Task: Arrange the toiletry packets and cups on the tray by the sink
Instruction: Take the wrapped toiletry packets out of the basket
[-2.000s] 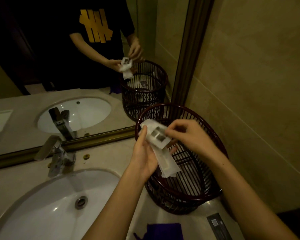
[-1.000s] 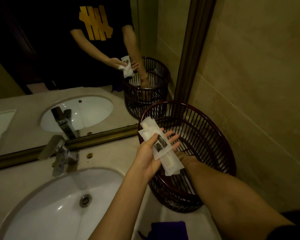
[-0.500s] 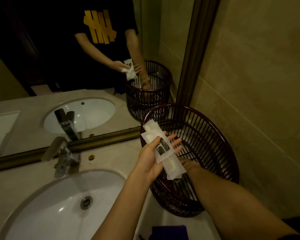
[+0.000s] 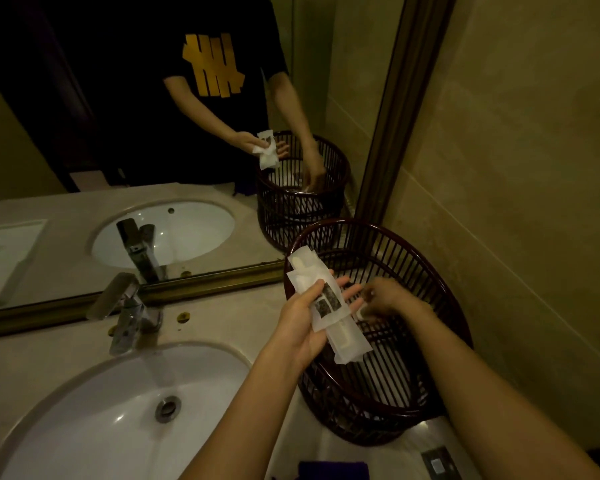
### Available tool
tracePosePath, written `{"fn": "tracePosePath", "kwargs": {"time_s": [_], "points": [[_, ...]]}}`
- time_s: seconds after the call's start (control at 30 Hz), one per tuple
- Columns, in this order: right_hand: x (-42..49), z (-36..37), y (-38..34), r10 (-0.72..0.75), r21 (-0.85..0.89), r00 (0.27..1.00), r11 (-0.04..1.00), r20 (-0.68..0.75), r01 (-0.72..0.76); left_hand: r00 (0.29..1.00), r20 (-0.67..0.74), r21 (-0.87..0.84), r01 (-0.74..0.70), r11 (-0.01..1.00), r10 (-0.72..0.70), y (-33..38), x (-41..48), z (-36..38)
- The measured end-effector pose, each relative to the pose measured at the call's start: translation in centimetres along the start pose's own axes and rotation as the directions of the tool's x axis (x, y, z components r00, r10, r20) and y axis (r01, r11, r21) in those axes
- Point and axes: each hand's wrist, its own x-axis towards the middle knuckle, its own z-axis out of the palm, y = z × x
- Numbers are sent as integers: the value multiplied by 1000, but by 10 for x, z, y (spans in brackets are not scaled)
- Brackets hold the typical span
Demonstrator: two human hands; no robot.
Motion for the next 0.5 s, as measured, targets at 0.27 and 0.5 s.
{"fn": "tracePosePath", "kwargs": {"time_s": [0.27,0.5], "points": [[-106,-56,-32,-205,463,880,787,-428,408,999,35,90,0,996,-3,2,0,-1],[-125,-14,-71,-322,406,874,790,-364,460,1000,-15,81,-18,997,19,3,6,-4]]}}
